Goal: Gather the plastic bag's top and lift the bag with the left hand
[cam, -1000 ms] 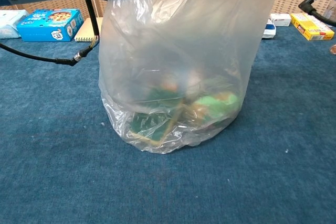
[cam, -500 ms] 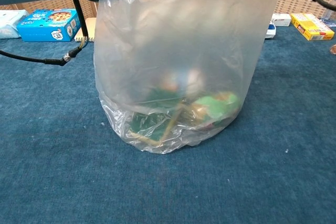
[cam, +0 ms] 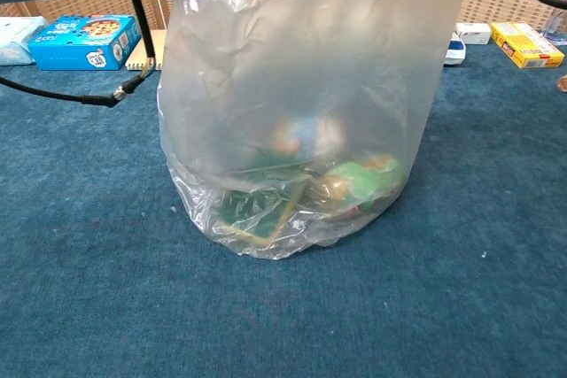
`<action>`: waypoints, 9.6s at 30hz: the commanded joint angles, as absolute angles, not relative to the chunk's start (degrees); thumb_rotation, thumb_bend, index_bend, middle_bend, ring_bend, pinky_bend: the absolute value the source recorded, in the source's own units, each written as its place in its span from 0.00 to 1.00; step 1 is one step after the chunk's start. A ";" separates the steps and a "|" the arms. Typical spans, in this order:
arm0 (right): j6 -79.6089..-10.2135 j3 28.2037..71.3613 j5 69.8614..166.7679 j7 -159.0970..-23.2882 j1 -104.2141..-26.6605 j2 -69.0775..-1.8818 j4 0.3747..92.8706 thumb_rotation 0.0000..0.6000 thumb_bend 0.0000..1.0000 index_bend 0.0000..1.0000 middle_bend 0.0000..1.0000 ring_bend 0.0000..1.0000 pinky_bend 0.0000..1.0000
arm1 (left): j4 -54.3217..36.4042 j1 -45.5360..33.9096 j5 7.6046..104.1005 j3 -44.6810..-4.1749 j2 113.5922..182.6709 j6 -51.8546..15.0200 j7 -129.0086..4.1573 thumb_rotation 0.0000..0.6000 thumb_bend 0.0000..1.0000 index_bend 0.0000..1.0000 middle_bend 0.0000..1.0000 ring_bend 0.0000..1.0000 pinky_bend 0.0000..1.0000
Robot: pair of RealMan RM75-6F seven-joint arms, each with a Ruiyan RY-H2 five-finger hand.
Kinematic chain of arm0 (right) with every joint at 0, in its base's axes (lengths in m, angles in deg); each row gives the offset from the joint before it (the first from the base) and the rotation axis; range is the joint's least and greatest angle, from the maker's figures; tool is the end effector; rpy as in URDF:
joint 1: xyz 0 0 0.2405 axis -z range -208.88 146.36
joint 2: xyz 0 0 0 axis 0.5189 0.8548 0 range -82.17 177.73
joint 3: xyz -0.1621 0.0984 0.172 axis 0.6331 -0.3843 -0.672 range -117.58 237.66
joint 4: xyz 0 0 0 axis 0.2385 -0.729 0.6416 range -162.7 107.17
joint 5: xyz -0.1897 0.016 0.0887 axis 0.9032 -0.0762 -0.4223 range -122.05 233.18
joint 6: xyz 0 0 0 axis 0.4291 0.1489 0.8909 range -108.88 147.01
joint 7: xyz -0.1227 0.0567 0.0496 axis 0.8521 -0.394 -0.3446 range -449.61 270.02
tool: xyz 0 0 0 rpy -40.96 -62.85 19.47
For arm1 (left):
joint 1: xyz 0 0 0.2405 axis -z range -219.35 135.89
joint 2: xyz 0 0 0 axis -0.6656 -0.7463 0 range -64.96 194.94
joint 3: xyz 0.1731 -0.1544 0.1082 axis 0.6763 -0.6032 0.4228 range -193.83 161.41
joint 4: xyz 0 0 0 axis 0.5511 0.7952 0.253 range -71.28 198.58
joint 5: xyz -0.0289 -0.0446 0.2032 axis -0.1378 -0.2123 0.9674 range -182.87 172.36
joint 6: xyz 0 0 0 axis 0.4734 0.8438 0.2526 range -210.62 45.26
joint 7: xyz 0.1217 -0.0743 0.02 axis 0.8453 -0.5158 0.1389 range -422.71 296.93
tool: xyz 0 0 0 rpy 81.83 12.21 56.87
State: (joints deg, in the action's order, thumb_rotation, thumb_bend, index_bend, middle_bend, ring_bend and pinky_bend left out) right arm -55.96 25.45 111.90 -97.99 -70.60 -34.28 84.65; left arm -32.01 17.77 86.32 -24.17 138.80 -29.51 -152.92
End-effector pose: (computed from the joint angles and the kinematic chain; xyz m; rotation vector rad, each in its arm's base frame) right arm -0.0409 -0.3461 0.1274 1.0330 -1.4598 1.9630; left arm -0.0146 0.3299 0.0380 1.3564 2.0044 1.3297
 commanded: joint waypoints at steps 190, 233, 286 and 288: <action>-47.57 31.13 109.86 -93.42 -74.50 -31.35 78.09 1.00 0.02 0.02 0.06 0.01 0.04 | -29.29 16.91 83.82 -26.59 140.64 -30.59 -160.45 0.00 0.17 0.34 0.23 0.38 0.23; -48.06 31.92 117.29 -97.14 -71.21 -24.77 83.08 1.00 0.02 0.02 0.06 0.01 0.05 | -26.46 15.14 86.61 -22.39 138.34 -27.85 -165.04 0.00 0.17 0.34 0.23 0.39 0.23; -47.95 28.80 105.92 -87.05 -80.24 -28.11 81.67 1.00 0.02 0.02 0.07 0.01 0.05 | -29.44 20.87 80.32 -27.92 144.27 -36.62 -156.94 0.00 0.17 0.37 0.26 0.35 0.22; -47.96 28.91 105.65 -86.68 -80.54 -28.38 81.43 1.00 0.02 0.02 0.07 0.01 0.05 | -29.52 20.91 80.63 -28.10 144.28 -36.55 -157.10 0.00 0.17 0.38 0.26 0.35 0.24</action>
